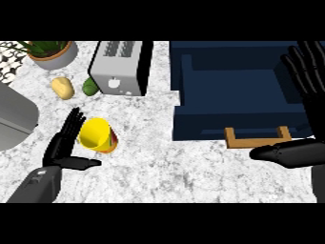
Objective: Pick up the cup, place it into the drawer and close the drawer
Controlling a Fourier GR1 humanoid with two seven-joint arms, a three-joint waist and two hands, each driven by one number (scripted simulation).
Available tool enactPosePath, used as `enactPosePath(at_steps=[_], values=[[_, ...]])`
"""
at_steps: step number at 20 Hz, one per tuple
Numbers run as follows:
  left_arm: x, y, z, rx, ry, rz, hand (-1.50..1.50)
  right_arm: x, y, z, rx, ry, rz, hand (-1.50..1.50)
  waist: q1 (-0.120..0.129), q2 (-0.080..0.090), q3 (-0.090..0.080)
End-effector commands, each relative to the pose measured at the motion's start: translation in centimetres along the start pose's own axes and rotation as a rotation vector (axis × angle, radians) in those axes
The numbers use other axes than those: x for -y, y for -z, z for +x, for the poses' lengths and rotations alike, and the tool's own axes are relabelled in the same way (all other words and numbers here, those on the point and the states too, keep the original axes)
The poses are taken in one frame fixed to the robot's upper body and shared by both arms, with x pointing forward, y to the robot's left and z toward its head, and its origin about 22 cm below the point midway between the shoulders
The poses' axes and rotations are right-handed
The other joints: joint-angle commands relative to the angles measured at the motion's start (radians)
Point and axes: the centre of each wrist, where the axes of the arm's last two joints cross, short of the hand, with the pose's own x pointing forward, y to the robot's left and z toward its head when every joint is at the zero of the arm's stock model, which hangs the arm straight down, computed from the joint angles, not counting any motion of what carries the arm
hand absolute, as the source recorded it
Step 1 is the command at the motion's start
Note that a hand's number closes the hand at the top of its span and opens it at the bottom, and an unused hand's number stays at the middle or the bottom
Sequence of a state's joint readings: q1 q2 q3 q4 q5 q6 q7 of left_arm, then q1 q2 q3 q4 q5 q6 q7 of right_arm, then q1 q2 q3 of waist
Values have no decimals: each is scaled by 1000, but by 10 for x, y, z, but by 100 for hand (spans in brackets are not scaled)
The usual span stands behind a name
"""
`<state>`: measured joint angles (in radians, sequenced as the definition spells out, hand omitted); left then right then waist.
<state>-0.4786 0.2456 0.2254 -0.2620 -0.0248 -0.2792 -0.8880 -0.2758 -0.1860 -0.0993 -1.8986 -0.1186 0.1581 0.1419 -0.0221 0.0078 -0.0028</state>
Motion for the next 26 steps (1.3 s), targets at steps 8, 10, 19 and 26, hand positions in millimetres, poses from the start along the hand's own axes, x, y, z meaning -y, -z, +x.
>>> enactPosePath(at_steps=[8,10,19,26], values=[[8,5,-3,93,-30,-28,-150,-1,9,1,-7,8,0,-150,-12,7,-2],[32,-2,-16,63,-17,-27,-150,2,9,5,-5,8,21,-150,-14,7,-2],[42,18,-7,81,-156,-113,-150,10,11,0,-6,-1,21,-150,-16,9,-2],[41,35,7,271,-47,-79,150,12,8,-8,-15,-23,20,-150,-11,8,-1]])
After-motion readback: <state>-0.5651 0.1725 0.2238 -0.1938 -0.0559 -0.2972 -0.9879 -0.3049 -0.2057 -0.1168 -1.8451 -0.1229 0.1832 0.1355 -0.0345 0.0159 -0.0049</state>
